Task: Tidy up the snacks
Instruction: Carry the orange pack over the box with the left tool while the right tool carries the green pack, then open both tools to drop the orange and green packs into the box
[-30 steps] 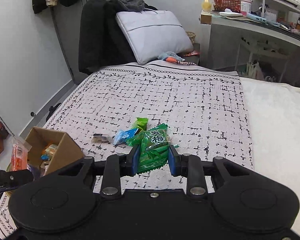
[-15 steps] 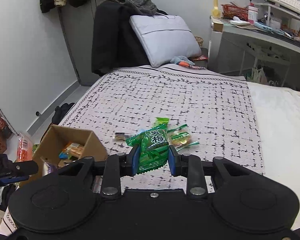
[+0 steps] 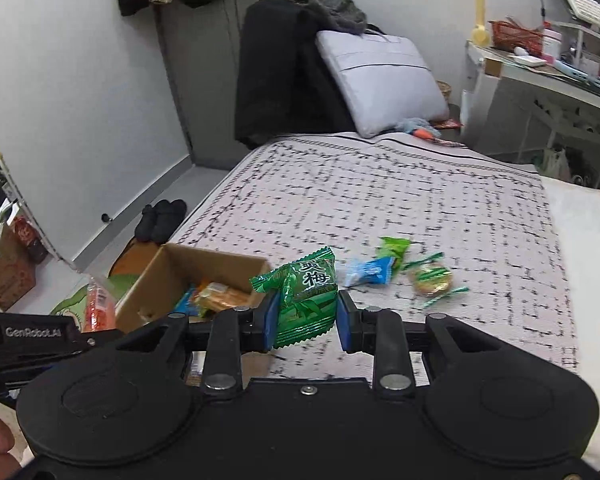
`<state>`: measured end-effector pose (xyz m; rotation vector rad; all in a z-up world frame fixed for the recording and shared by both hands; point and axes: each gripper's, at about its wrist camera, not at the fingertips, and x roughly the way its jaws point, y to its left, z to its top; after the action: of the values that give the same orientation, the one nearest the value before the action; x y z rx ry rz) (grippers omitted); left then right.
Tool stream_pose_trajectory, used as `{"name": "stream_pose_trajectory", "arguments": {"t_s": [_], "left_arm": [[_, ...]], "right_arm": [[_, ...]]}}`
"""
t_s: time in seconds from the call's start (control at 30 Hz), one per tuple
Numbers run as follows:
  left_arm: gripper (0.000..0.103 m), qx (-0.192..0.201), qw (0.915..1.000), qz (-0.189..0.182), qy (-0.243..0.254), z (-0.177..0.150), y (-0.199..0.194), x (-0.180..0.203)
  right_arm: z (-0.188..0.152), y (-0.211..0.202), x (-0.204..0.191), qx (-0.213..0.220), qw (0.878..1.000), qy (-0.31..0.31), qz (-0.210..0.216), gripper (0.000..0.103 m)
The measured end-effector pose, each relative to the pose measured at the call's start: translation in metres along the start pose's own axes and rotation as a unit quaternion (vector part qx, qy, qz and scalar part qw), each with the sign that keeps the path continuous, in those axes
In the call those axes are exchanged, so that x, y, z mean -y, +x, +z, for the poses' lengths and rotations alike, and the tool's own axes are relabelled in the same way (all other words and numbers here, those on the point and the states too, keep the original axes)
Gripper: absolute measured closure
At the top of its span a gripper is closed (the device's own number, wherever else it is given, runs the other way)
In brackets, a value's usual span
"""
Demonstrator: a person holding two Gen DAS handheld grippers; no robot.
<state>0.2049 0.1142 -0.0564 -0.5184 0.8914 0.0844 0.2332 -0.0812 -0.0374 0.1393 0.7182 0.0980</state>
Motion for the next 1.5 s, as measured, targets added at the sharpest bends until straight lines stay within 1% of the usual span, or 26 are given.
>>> {"name": "stream_pose_trajectory", "arguments": {"t_s": [0.1, 0.23, 0.4, 0.43, 0.57, 0.7, 0.77, 0.8, 0.83, 0.87, 0.9, 0.93, 0.97, 1.0, 1.03, 1.13, 1.23, 1.37, 1.4, 1.43, 1.5], "left_arm": [[0.077, -0.001, 1.0000, -0.001, -0.004, 0.006, 0.003, -0.008], [0.077, -0.006, 0.9999, -0.004, -0.008, 0.012, 0.009, -0.015], [0.076, -0.015, 0.9998, -0.005, -0.009, 0.016, 0.017, -0.017], [0.073, -0.014, 0.9998, -0.005, -0.010, 0.016, 0.018, -0.017], [0.067, -0.026, 0.9995, 0.001, -0.018, 0.019, 0.022, -0.019], [0.062, -0.024, 0.9993, 0.020, -0.020, 0.020, 0.019, -0.023], [0.061, -0.026, 0.9991, 0.025, -0.021, 0.020, 0.019, -0.024], [0.059, -0.027, 0.9990, 0.028, -0.020, 0.020, 0.018, -0.024], [0.053, -0.028, 0.9989, 0.032, -0.019, 0.019, 0.017, -0.023], [0.050, -0.028, 0.9989, 0.035, -0.018, 0.019, 0.016, -0.022], [0.045, -0.028, 0.9987, 0.038, -0.018, 0.019, 0.015, -0.021], [0.040, -0.029, 0.9985, 0.043, -0.017, 0.018, 0.014, -0.021], [0.038, -0.030, 0.9983, 0.047, -0.017, 0.018, 0.013, -0.020], [0.035, -0.032, 0.9980, 0.051, -0.017, 0.018, 0.013, -0.019], [0.034, -0.034, 0.9978, 0.056, -0.016, 0.017, 0.013, -0.018], [0.032, -0.039, 0.9973, 0.061, -0.009, 0.013, 0.011, -0.012], [0.029, -0.039, 0.9967, 0.070, -0.005, 0.008, 0.007, -0.005], [0.021, -0.034, 0.9968, 0.072, -0.004, 0.001, 0.002, 0.004], [0.017, -0.029, 0.9970, 0.072, -0.001, -0.001, -0.001, 0.007], [0.010, -0.023, 0.9972, 0.072, 0.003, -0.002, -0.003, 0.010], [0.002, -0.011, 0.9975, 0.070, 0.009, -0.006, -0.008, 0.018]], "right_arm": [[0.000, 0.007, -0.013, -0.012, 1.000, 0.002, 0.019, 0.074], [-0.003, 0.015, -0.031, -0.020, 0.999, -0.006, 0.030, 0.074], [-0.006, 0.022, -0.042, -0.029, 0.999, -0.009, 0.040, 0.074], [-0.006, 0.023, -0.043, -0.030, 0.999, -0.008, 0.042, 0.074], [-0.007, 0.028, -0.043, -0.039, 0.997, 0.007, 0.061, 0.074], [-0.007, 0.030, -0.044, -0.046, 0.995, 0.019, 0.086, 0.073], [-0.007, 0.030, -0.045, -0.052, 0.993, 0.024, 0.106, 0.070], [-0.007, 0.030, -0.043, -0.054, 0.992, 0.032, 0.112, 0.067], [-0.007, 0.030, -0.041, -0.055, 0.991, 0.037, 0.114, 0.060], [-0.007, 0.028, -0.040, -0.054, 0.992, 0.038, 0.112, 0.055], [-0.007, 0.026, -0.038, -0.050, 0.992, 0.038, 0.109, 0.050], [-0.006, 0.025, -0.036, -0.047, 0.993, 0.038, 0.106, 0.048], [-0.006, 0.023, -0.032, -0.045, 0.993, 0.042, 0.104, 0.046], [-0.005, 0.021, -0.028, -0.044, 0.993, 0.048, 0.103, 0.042], [-0.004, 0.019, -0.023, -0.043, 0.992, 0.055, 0.102, 0.036], [-0.003, 0.014, -0.008, -0.033, 0.993, 0.069, 0.091, 0.024], [-0.002, 0.010, 0.004, -0.028, 0.994, 0.070, 0.080, 0.019], [-0.004, 0.003, 0.018, -0.020, 0.995, 0.070, 0.072, 0.011], [-0.004, 0.001, 0.021, -0.018, 0.995, 0.067, 0.065, 0.010], [-0.004, 0.000, 0.024, -0.016, 0.996, 0.065, 0.057, 0.008], [-0.004, -0.002, 0.028, -0.008, 0.997, 0.066, 0.035, 0.007]]}}
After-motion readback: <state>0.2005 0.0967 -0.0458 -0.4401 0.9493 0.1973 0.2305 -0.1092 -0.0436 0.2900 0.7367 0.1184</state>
